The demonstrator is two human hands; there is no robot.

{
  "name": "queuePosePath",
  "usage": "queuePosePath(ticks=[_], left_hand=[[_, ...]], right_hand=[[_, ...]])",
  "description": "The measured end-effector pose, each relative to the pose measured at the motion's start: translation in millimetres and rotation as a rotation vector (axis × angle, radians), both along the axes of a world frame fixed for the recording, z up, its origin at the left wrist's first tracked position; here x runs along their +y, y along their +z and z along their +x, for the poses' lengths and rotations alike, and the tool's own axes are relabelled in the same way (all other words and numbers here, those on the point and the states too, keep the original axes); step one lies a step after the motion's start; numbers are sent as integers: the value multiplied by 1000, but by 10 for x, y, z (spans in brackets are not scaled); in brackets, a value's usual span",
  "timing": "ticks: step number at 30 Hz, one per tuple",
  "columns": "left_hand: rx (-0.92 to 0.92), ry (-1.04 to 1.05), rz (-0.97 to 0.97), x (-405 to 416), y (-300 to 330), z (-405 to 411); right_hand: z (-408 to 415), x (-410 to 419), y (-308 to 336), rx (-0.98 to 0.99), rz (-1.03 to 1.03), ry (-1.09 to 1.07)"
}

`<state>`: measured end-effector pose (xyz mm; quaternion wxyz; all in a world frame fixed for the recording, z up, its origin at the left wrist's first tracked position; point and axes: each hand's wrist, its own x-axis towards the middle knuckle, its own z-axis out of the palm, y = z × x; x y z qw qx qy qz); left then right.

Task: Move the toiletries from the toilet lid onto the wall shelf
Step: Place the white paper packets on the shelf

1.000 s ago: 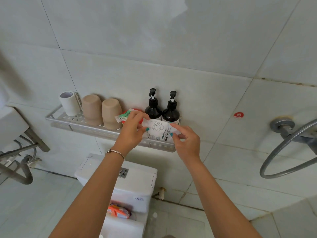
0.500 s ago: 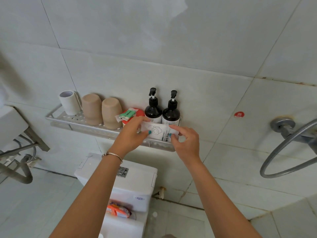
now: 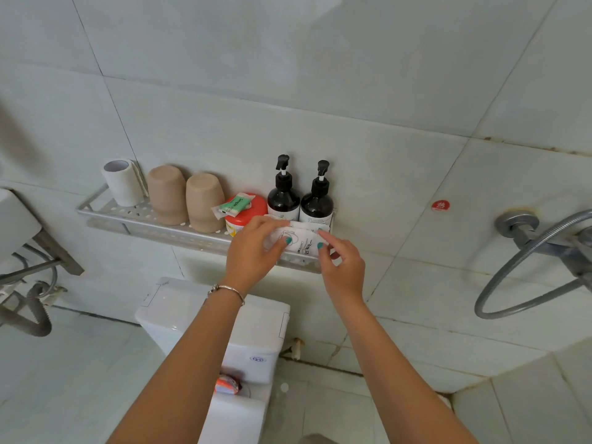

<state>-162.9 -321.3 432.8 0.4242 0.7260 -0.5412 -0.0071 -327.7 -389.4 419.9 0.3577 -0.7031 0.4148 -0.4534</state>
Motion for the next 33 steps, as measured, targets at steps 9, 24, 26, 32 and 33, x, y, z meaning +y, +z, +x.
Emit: queuePosePath(ticks=[9,24,26,32,33], left_hand=[[-100,54,113,295,-221,-199],[141,58,395,1328,-775,-674],[189,112,412,1605,-893,-760],[411,350,528,2735,-1341,-985],[452,387,571,2911,-1421,-1012]], right_hand=[[-96,470,-148,258,133,76],[-534,1269,-631,403,408,173],[-621,1429,-773,450,452,184],[-796,2010,-1257,562,572,303],[-809,2093,-1299,571,592,315]])
